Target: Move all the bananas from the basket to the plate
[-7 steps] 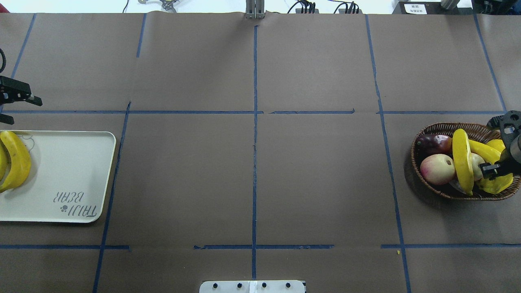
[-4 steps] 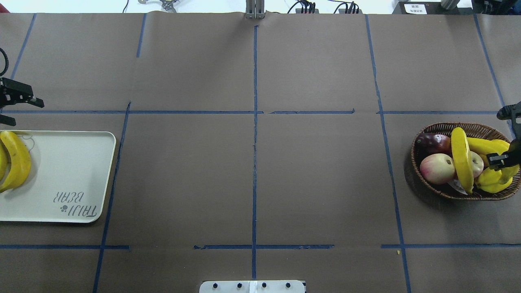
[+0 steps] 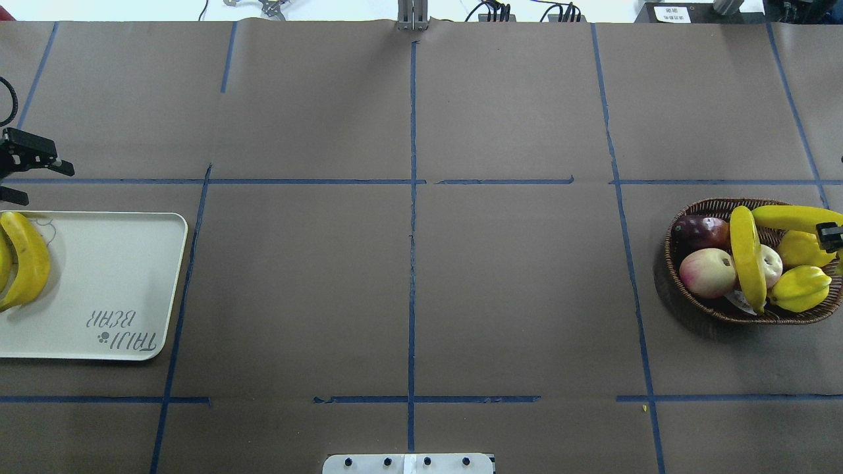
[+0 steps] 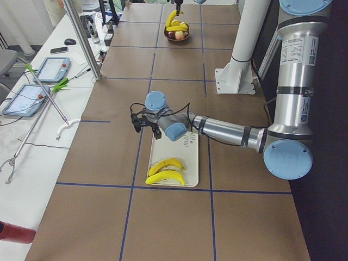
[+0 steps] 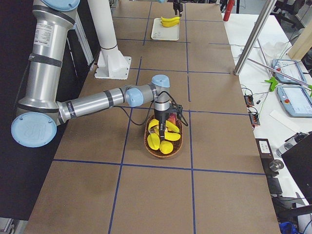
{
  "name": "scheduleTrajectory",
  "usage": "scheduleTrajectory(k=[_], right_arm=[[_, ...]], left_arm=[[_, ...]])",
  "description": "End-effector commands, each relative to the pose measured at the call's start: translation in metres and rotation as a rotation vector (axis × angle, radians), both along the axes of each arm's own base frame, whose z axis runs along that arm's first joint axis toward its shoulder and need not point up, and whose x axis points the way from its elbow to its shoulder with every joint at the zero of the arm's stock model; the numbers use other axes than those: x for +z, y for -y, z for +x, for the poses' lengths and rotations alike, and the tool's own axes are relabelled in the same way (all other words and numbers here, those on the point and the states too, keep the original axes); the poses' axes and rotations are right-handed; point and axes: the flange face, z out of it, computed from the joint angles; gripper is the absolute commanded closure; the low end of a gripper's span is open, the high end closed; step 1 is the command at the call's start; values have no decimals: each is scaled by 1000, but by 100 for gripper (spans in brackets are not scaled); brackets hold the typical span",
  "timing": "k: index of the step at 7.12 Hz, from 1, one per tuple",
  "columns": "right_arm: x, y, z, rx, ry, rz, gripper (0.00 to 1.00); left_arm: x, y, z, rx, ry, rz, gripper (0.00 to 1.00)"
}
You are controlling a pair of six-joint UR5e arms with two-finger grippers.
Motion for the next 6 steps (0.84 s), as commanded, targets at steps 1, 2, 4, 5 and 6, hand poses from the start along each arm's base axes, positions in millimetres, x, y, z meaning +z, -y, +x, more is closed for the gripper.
scheduleTrajectory(k=[1,2,4,5,6], right_arm=[[-16,11,41,74,23,35,100],[-45,6,43,71,58,84,100],[-88,15,29,-6,250,113,100],[-111,30,19,-24,289,150,100],[-131,42,1,-58,331,174,100]], left_arm=[[0,0,2,4,-1,1,0],[-1,0,4,7,-1,2,0],[-8,-1,21,33,0,28,0],[-19,3,23,28,-15,59,0],[-41,14,30,-2,-45,42,0]])
